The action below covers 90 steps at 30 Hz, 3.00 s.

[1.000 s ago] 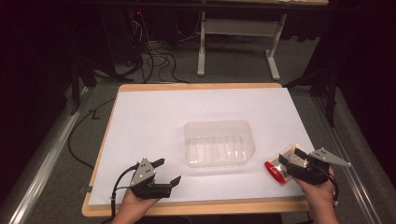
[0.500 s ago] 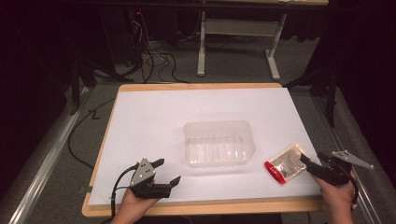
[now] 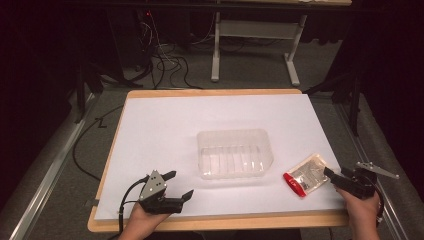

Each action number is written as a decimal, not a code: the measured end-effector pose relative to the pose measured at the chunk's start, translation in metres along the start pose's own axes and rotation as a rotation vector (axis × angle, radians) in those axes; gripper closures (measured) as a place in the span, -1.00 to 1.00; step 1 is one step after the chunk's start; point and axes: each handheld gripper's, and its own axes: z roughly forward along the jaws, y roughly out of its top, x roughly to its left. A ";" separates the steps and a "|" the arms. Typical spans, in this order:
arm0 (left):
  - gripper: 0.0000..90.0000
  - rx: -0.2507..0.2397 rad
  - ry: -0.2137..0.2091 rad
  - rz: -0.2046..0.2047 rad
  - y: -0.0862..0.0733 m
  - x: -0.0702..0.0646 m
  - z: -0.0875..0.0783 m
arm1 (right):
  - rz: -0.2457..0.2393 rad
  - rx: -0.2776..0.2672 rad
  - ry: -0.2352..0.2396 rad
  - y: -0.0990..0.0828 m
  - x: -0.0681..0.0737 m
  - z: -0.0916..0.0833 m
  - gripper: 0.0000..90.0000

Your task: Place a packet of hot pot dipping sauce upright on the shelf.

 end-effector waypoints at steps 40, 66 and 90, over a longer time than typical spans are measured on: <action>-0.65 0.023 -0.004 0.016 -0.002 -0.001 0.002 | -0.009 -0.113 0.099 0.008 0.015 -0.011 -0.16; -0.65 0.030 -0.014 0.025 -0.002 -0.002 0.003 | 0.022 0.074 0.110 0.005 0.035 0.023 0.26; -0.65 0.010 -0.009 0.026 -0.001 -0.003 0.002 | -0.030 -0.079 0.192 0.016 0.051 -0.007 0.93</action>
